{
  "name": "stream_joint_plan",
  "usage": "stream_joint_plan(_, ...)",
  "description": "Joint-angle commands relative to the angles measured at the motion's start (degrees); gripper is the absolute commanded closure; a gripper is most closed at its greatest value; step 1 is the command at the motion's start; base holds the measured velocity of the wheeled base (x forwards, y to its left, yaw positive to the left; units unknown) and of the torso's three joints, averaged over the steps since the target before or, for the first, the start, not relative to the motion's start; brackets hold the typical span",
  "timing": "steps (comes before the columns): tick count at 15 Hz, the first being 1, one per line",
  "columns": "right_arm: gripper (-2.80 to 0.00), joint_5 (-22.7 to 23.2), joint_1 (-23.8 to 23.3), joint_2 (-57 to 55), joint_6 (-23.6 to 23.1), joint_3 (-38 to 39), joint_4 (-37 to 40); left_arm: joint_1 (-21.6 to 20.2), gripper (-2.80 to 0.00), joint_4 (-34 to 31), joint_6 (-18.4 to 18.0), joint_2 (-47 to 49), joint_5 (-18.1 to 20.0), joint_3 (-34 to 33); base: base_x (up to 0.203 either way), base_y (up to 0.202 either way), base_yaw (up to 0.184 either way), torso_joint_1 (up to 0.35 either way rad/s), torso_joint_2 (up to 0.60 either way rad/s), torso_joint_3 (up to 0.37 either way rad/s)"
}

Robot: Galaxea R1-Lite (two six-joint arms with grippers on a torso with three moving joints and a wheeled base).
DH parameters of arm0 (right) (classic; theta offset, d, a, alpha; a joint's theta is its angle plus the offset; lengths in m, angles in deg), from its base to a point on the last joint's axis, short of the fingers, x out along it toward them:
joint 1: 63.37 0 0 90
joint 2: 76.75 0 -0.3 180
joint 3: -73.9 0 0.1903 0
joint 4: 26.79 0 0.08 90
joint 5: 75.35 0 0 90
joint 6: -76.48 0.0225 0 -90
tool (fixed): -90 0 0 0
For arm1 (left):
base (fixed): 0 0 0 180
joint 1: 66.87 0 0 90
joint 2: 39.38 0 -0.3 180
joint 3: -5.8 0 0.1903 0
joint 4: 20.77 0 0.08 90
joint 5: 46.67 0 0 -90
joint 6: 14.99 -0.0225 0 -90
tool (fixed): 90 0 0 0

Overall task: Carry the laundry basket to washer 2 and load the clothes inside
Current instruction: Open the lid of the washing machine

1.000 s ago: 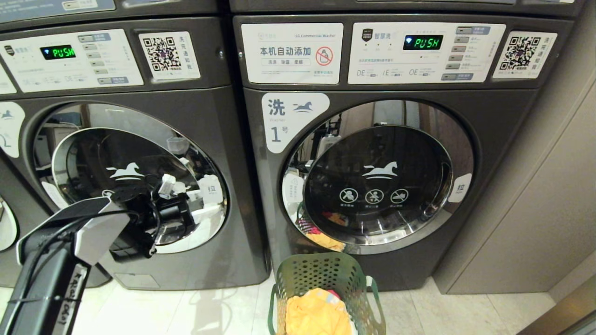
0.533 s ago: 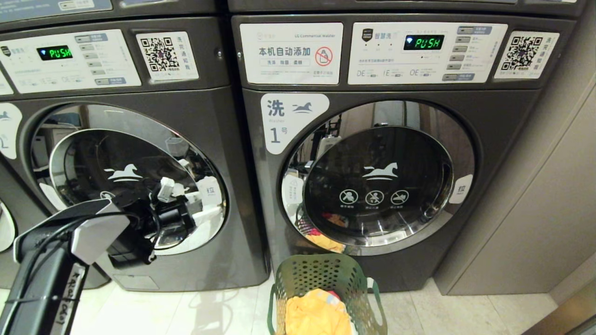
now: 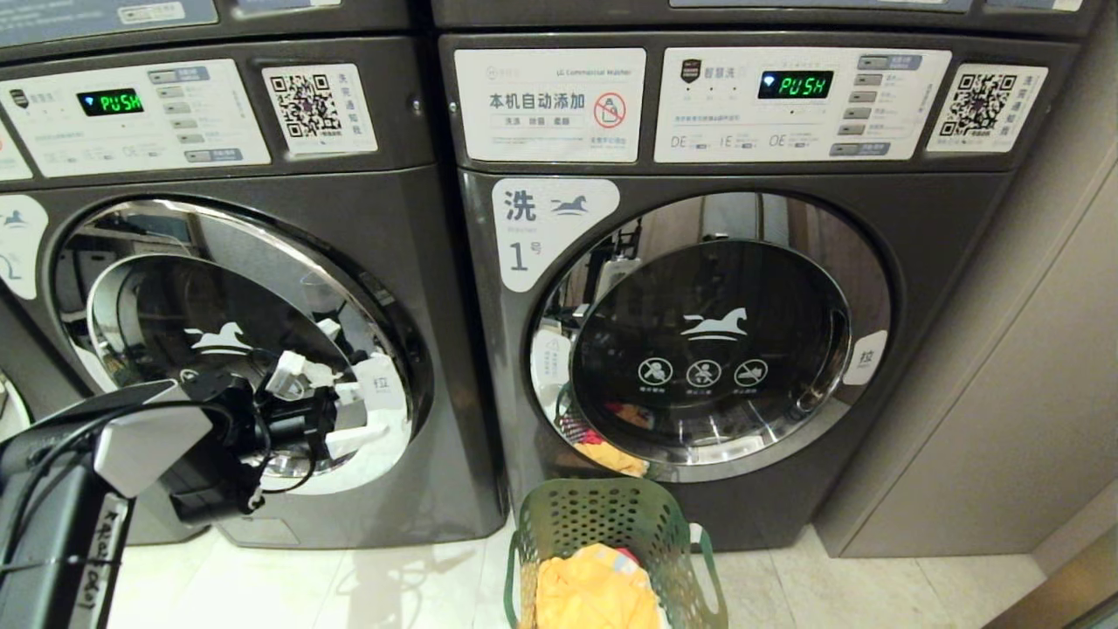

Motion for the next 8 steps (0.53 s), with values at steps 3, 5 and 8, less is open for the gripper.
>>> stream_joint_plan(3, 0.0, 0.0, 0.0, -0.07, 0.01, 1.93, -0.16, -0.33, -2.8, 0.12, 1.04, -2.39, -0.58, -3.25, 0.0, 0.0, 0.0, 0.0, 0.0, 0.0)
stream_joint_plan(5, 0.0, -0.09, 0.0, -0.07, 0.01, 1.93, -0.16, -2.4, -2.8, 0.11, 1.43, -3.87, -5.84, -4.82, 0.0, 0.0, 0.0, 0.0, 0.0, 0.0)
stream_joint_plan(8, 0.0, -0.09, 0.0, -0.07, 0.01, 1.93, -0.16, -6.34, -2.8, 0.12, 2.17, -4.39, -8.81, -4.19, 0.0, 0.0, 0.0, 0.0, 0.0, 0.0)
